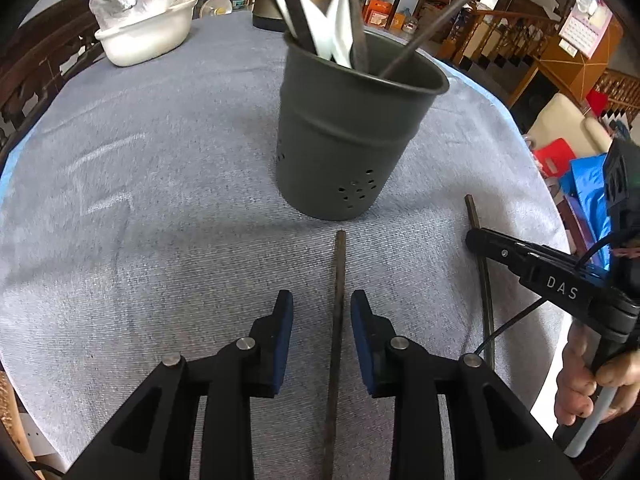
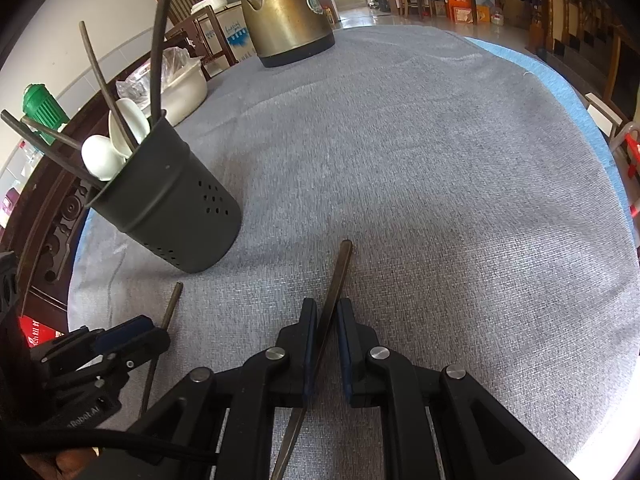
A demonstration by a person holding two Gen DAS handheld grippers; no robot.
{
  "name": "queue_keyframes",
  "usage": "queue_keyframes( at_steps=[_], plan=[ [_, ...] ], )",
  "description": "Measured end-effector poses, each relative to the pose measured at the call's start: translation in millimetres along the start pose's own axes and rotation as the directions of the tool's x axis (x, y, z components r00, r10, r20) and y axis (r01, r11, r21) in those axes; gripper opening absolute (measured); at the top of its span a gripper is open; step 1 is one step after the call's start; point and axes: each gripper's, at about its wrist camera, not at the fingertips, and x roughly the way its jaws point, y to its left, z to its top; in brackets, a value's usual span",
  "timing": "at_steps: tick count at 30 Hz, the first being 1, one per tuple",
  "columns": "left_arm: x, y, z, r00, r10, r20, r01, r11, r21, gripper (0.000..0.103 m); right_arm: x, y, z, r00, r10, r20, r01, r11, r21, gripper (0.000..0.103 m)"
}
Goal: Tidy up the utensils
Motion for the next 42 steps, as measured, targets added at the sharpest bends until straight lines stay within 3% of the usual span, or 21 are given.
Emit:
queue_keyframes(
  at_steps=[6, 9, 11, 13, 20, 23, 29, 34, 42],
  plan=[
    [2.7, 1.4, 0.1, 0.999, -0.026, -0.026, 0.027, 0.999, 0.019, 0.032, -0.9, -2.2, -1.3, 1.0, 0.007, 0.006, -0.007, 1.0, 0.003, 0.012],
    [3.2, -6.4, 0.6, 1.0, 0.003, -0.019, -0.002, 0.999, 0.053, 0.032, -1.4, -3.2, -1.4, 1.0, 0.007, 0.002, -0.007, 1.0, 0.006, 0.012],
    [3.5, -5.6, 2.0, 1.0, 0.016, -0.019, -0.015, 0.998, 0.056, 0.025, -2.0, -4.1, -1.2, 1.0, 0.005, -0.005, -0.005, 1.0, 0.011, 0.012],
    [3.3, -0.5, 4.1, 0.999, 0.022, -0.023, -0.021, 0.999, 0.047, 0.012, -1.7, -2.8, 1.0, 1.0, -0.006, -0.019, 0.006, 1.0, 0.007, 0.012],
    [1.6, 4.8, 3.8, 1.0, 0.006, -0.007, -0.006, 0.999, 0.044, 0.005, 3.6, -3.5, 13.8, 0.996, -0.031, -0.087, 0.036, 0.998, 0.045, 0.014],
    [-1.4, 9.4, 1.5, 1.0, -0.012, -0.001, 0.012, 1.0, 0.018, 0.005, 5.8, -0.3, 14.6, 0.997, -0.04, -0.065, 0.042, 0.999, 0.029, 0.014],
    [-35.2, 20.6, -4.1, 0.995, -0.029, 0.096, 0.028, 1.0, 0.01, 0.005, -0.5, -0.7, 10.1, 1.0, -0.001, -0.031, 0.002, 0.999, 0.036, 0.009],
    [-73.8, 30.4, 3.4, 0.978, -0.024, 0.209, 0.023, 1.0, 0.008, 0.005, -23.8, 8.0, 9.8, 0.997, 0.045, 0.055, -0.045, 0.999, 0.006, 0.009],
    [-114.6, 25.0, 10.6, 0.941, 0.047, 0.334, -0.056, 0.998, 0.016, 0.005, -70.1, 27.1, 13.1, 0.966, 0.118, 0.229, -0.113, 0.993, -0.038, 0.008]
  ],
)
